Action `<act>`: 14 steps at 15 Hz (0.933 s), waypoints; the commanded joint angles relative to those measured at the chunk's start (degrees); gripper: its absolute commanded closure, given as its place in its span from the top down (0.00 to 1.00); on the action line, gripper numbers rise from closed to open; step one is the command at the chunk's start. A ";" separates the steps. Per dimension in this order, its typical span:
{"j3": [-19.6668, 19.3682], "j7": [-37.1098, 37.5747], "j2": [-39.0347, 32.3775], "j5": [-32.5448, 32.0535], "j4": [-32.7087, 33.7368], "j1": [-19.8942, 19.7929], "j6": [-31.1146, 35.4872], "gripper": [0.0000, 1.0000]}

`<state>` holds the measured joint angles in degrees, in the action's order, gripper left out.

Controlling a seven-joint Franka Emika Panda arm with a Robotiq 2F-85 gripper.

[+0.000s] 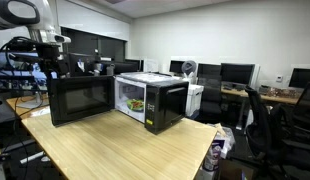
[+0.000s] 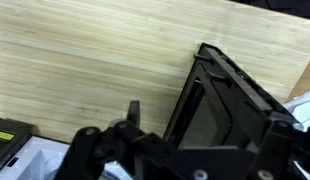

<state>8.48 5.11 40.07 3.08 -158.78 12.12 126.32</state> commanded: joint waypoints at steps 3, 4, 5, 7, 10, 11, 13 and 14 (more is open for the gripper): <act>-4.60 -1.48 2.88 -0.74 -0.35 -4.72 -7.65 1.00; -5.47 -0.69 3.00 -1.29 -0.33 -6.84 -9.09 1.00; -5.73 0.18 2.83 -1.74 -0.34 -8.40 -9.96 1.00; -5.37 2.67 1.47 -3.19 -0.12 -11.89 -10.70 1.00; -4.16 8.03 -0.83 -5.31 -0.08 -16.23 -12.03 1.00; -3.70 10.37 -1.45 -5.80 -0.16 -17.31 -12.39 1.00; -2.34 15.45 -2.66 -6.12 -0.23 -18.70 -13.49 1.00; -1.66 17.90 -3.33 -6.19 -0.08 -19.13 -14.02 1.00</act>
<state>4.43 16.38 38.79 -2.06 -159.13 -5.25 113.93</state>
